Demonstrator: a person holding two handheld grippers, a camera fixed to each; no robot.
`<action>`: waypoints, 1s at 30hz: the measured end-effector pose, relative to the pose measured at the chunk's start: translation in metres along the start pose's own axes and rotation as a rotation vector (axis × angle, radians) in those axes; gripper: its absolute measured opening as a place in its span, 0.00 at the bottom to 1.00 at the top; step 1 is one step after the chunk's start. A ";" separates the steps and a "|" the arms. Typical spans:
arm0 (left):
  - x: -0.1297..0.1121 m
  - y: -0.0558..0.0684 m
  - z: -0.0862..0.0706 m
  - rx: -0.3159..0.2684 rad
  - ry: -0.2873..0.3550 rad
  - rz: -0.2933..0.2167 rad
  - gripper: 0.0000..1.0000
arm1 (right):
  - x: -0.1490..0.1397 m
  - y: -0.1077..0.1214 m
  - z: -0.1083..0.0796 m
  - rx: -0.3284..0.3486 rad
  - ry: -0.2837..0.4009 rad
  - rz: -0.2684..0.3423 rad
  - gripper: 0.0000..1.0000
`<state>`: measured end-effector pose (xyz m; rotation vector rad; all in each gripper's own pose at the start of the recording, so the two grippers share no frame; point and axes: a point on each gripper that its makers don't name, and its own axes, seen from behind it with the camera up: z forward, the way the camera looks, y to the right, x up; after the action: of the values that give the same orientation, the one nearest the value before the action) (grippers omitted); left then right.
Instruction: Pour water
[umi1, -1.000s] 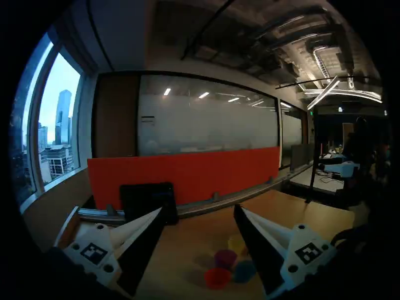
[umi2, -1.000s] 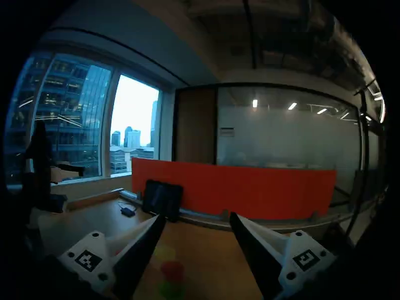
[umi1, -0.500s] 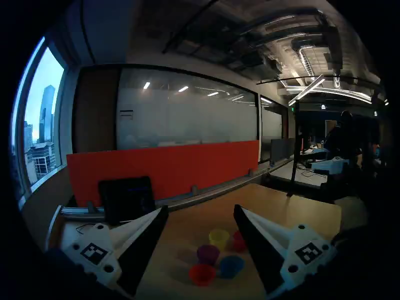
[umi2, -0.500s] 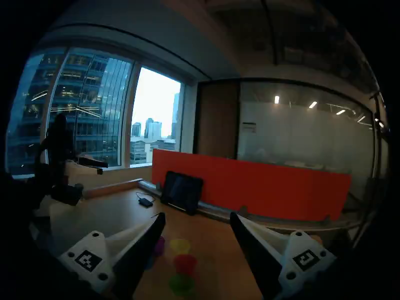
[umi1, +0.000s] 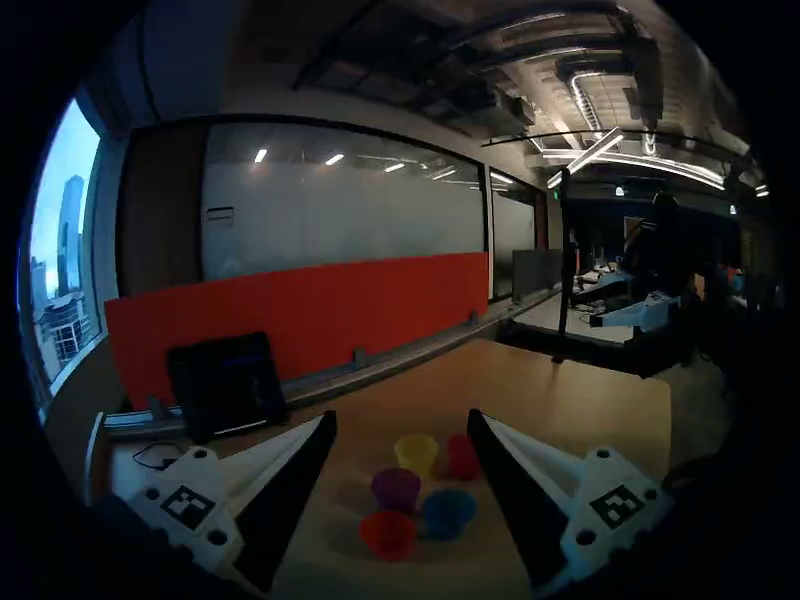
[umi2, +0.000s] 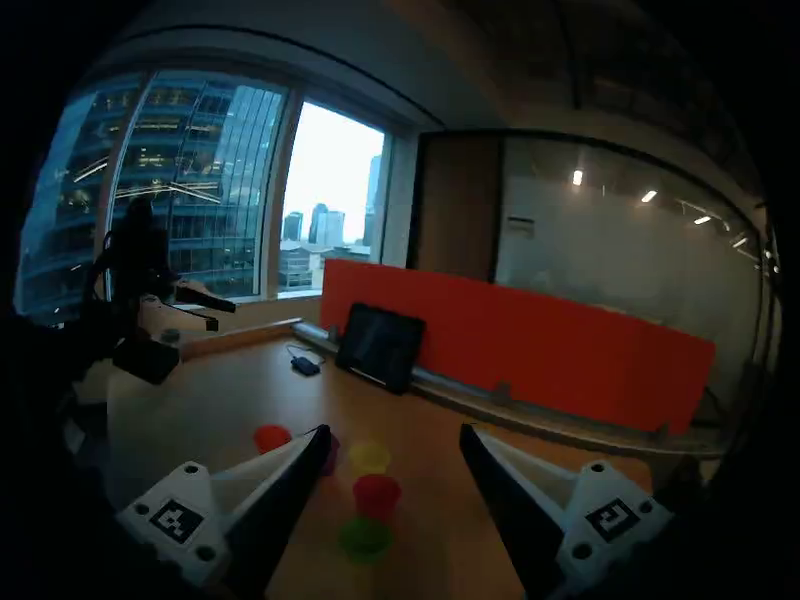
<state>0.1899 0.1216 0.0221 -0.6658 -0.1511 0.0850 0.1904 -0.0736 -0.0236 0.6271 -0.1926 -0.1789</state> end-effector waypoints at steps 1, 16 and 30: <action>-0.004 0.002 0.002 -0.007 -0.009 0.003 0.97 | -0.004 0.000 0.001 0.005 -0.009 -0.002 1.00; -0.053 0.014 0.025 -0.072 -0.107 0.015 0.97 | -0.040 -0.010 0.014 0.064 -0.085 -0.022 1.00; -0.103 0.030 0.051 -0.128 -0.203 0.045 0.97 | -0.089 -0.010 0.037 0.098 -0.169 -0.041 1.00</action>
<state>0.0790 0.1630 0.0313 -0.7879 -0.3394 0.1880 0.0951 -0.0827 -0.0112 0.7138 -0.3538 -0.2637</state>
